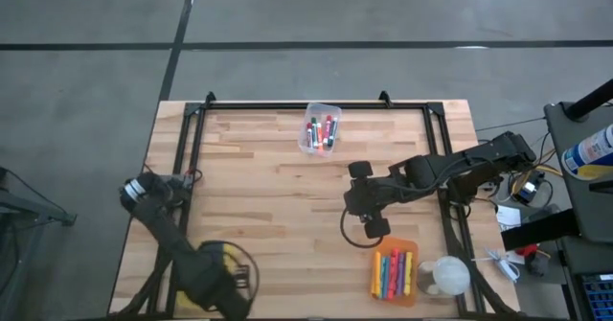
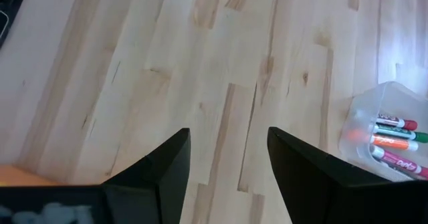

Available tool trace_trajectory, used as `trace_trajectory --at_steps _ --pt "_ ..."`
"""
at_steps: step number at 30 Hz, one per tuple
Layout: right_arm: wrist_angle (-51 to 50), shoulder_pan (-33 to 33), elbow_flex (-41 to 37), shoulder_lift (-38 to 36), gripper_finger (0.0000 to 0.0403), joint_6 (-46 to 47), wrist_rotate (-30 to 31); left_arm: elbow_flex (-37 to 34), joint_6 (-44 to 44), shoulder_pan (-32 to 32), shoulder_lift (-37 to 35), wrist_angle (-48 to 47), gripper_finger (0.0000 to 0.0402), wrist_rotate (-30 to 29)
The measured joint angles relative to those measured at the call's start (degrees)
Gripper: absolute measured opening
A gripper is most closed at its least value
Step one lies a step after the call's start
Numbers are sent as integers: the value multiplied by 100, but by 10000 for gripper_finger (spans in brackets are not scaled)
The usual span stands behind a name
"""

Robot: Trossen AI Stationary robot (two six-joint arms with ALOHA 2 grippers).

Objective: Pick & Place Markers
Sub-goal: Put the pink highlighter into the yellow bin, then return to Home Position

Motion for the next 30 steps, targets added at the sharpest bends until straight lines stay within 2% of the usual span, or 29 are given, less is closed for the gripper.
trace_trajectory --at_steps 4,10,12,15,21,27,28,30 --pt "150 -1 0 10 192 3 2 -649 19 -241 -327 390 27 -190" --pt "416 0 26 11 192 90 -4 -2275 -25 -368 -904 2209 44 -148" --pt "435 0 72 11 192 187 -7 -2791 -132 -365 -1071 2631 57 133" --pt "446 0 134 11 192 313 -5 -3306 -157 -354 -1292 2721 72 450" --pt "462 0 215 11 192 465 -7 -3701 -102 -343 -1836 2869 78 137" --pt "549 -2 216 11 192 226 -7 -3744 -147 -225 -2111 2845 80 225" --pt "542 0 216 12 192 226 -7 -3659 -78 -154 -2153 2860 80 70" --pt "508 -2 216 13 192 229 -5 -3422 341 0 -2236 2952 80 -660"
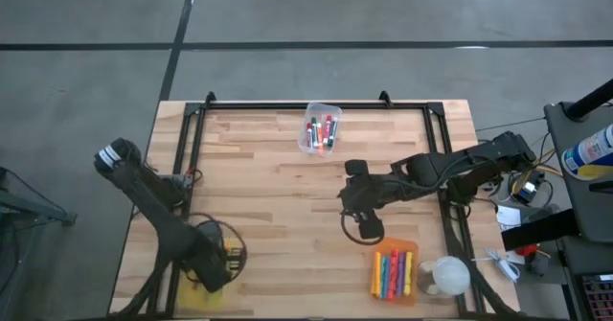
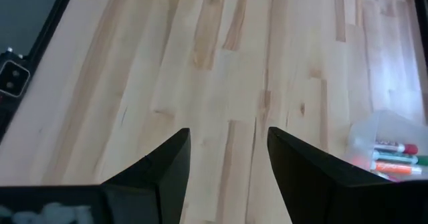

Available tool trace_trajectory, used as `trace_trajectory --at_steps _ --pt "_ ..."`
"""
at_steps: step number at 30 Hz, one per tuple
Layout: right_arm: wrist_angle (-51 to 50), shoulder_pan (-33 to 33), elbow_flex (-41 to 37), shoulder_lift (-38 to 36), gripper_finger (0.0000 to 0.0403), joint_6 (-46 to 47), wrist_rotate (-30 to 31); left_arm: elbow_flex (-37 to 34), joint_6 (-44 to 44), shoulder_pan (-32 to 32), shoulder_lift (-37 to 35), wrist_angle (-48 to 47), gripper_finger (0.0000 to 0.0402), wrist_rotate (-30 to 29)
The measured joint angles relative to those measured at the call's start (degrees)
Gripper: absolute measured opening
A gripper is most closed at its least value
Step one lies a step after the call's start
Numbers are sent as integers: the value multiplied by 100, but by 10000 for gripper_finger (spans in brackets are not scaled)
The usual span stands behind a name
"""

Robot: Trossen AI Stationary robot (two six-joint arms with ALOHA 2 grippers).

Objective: Pick & Place Markers
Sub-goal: Return to Home Position

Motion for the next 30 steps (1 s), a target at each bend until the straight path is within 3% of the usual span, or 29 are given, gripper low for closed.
trace_trajectory --at_steps 2,7,9,11,15,19,22,26,28,30 --pt "1 -31 0 -13 192 -258 2 267 504 159 -66 -17 80 -1128" --pt "144 -55 0 -125 192 161 -2 919 2345 569 -229 413 80 -4124" --pt "390 -55 -47 -288 192 141 -65 1027 3153 743 -330 836 80 -4937" --pt "766 -107 -164 -500 192 99 -365 1015 4184 936 -496 1481 80 -5326" --pt "1819 -311 -658 -1037 192 -162 -1571 777 6582 1368 -865 3300 80 -5192" --pt "3463 -575 -1460 -1587 192 79 -2564 227 9093 1902 -1264 5752 80 -3841" --pt "4204 -741 -1927 -1884 192 238 -2680 -291 10266 2311 -1576 7043 79 -2792" --pt "4234 -956 -2317 -2279 192 -509 -2120 -870 11669 2701 -2243 6886 78 -2736" --pt "4071 -1042 -2497 -2468 192 -918 -1883 -1161 12699 2844 -2671 6536 78 -2975" --pt "4092 -1092 -2722 -2655 192 -1044 -1796 -1492 12916 2894 -3064 6233 78 -3352"
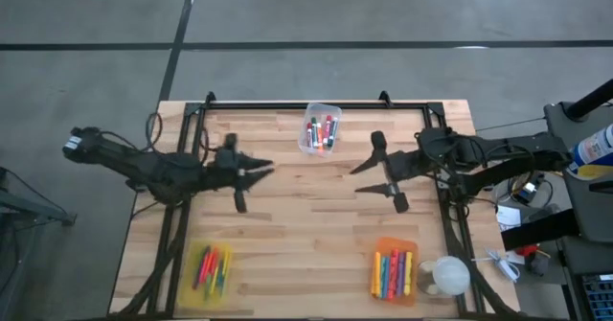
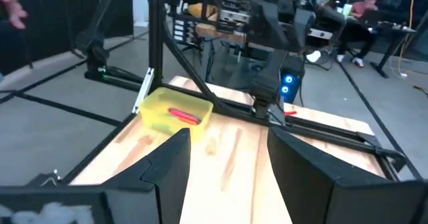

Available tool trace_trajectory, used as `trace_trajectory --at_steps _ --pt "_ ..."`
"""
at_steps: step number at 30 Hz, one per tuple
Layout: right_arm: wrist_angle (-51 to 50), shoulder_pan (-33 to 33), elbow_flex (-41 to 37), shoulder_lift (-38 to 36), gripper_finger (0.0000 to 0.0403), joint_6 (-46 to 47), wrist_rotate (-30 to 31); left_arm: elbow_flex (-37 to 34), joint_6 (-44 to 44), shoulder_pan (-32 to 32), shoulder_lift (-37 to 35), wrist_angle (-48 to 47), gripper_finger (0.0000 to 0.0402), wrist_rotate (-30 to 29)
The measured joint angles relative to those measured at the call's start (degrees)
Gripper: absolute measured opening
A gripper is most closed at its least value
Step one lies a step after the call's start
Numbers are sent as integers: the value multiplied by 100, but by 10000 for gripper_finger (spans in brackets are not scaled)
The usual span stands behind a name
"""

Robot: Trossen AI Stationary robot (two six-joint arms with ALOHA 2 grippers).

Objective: Pick & Place Markers
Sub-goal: Return to Home Position

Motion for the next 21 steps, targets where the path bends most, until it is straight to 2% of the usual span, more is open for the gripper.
trace_trajectory --at_steps 3,5,12,18,21 --pt "99 -80 -346 -264 192 49 -8 -540 -354 6 -583 -16 78 -789" --pt "155 -110 -598 -415 192 50 -6 -870 -448 6 -983 24 78 -1050" --pt "401 -110 -1582 -747 192 44 -7 -1871 -352 4 -2169 25 78 -794" --pt "2564 -147 -2856 -787 192 315 -9 -2729 -542 6 -3125 44 78 -853" --pt "3194 -177 -3395 -834 192 557 8 -3119 -710 6 -3542 52 78 -834"
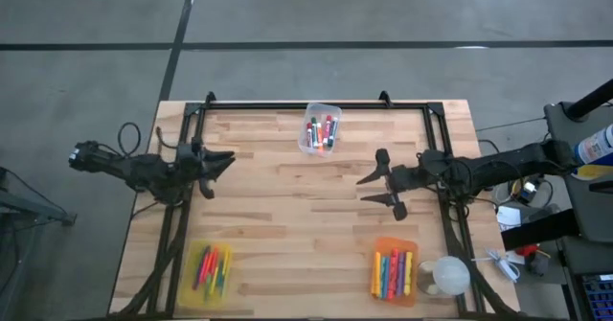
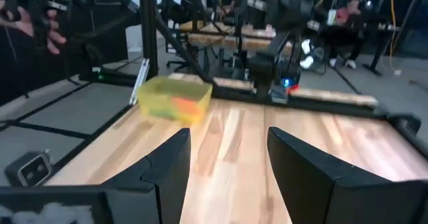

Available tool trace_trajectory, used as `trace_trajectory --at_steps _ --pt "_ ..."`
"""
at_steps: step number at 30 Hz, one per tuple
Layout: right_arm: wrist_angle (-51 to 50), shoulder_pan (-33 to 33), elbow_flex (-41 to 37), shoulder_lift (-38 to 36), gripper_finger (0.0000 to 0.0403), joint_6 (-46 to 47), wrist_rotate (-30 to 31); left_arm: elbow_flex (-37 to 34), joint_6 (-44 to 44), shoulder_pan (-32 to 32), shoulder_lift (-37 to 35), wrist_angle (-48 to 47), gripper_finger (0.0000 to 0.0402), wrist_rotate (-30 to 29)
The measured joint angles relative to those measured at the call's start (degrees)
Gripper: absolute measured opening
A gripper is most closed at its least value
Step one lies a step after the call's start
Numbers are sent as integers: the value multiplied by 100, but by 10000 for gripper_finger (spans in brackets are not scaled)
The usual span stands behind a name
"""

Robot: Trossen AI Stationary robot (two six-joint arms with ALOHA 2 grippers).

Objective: Pick & Place Markers
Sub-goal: Return to Home Position

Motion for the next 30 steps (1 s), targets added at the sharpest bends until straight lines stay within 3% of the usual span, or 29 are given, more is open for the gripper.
trace_trajectory --at_steps 8,14,22,30 --pt "253 -64 -991 -1139 192 324 185 -274 326 0 -1127 -86 78 64" --pt "213 -69 -1617 -2283 192 351 403 -277 236 0 -1775 -1018 78 225" --pt "151 -83 -2333 -3353 192 392 706 -709 -370 0 -1819 -1471 78 167" --pt "-532 -84 -2329 -3917 192 85 757 -1521 -634 0 -1821 -859 78 150"
